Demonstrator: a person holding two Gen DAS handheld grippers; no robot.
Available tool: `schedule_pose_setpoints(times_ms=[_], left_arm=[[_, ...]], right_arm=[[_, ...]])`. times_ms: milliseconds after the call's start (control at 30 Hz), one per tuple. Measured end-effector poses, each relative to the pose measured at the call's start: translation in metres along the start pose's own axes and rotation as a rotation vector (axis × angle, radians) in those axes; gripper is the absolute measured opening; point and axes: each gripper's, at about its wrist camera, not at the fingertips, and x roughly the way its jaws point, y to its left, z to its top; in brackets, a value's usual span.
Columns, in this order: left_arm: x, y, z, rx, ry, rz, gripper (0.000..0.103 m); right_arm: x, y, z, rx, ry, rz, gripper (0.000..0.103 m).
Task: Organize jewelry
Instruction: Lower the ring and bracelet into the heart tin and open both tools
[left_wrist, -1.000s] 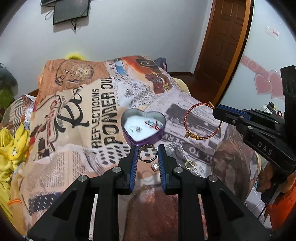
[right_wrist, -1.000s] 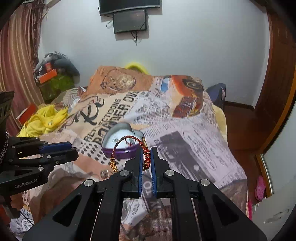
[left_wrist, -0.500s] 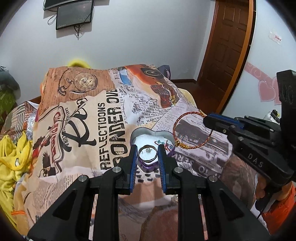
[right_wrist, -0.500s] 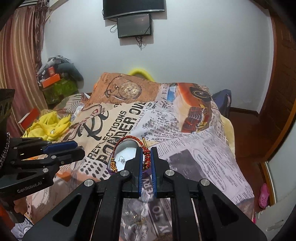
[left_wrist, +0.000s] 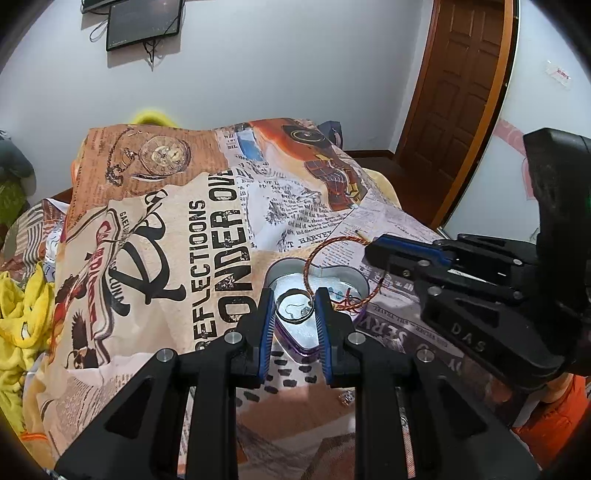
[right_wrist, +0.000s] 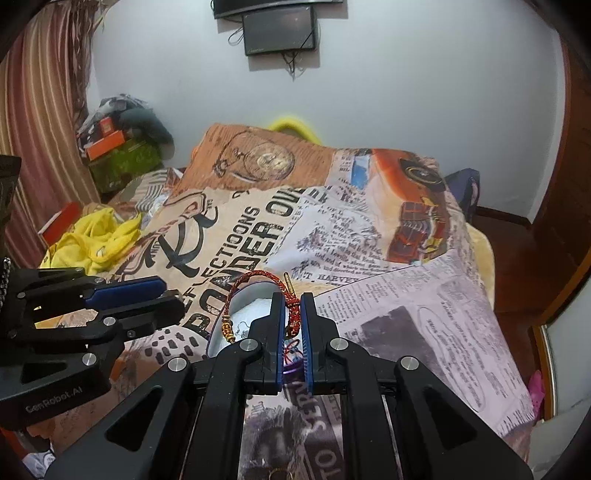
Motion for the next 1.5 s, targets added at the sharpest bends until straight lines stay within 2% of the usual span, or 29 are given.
schedule_pose_setpoints(times_ms=[500, 933, 1033, 1200, 1500], left_arm=[[0.043, 0.002, -0.006, 0.012, 0.096, -0.047, 0.021], [0.055, 0.001, -0.009, 0.01, 0.136, -0.061, 0.021], [0.054, 0.001, -0.009, 0.012, 0.134, -0.061, 0.021], [0.052, -0.001, -0.01, 0.019, 0.137, -0.061, 0.021], [0.035, -0.003, -0.009, 0.019, 0.119, -0.044, 0.021]], right_arm=[[0.038, -0.005, -0.005, -0.008, 0.13, 0.057, 0.007], [0.044, -0.006, -0.006, -0.023, 0.17, 0.081, 0.007], [0.044, -0.006, -0.006, -0.016, 0.176, 0.081, 0.01], [0.04, -0.008, -0.005, -0.005, 0.163, 0.069, 0.024], [0.014, -0.009, 0.0, 0.008, 0.115, 0.055, 0.025]])
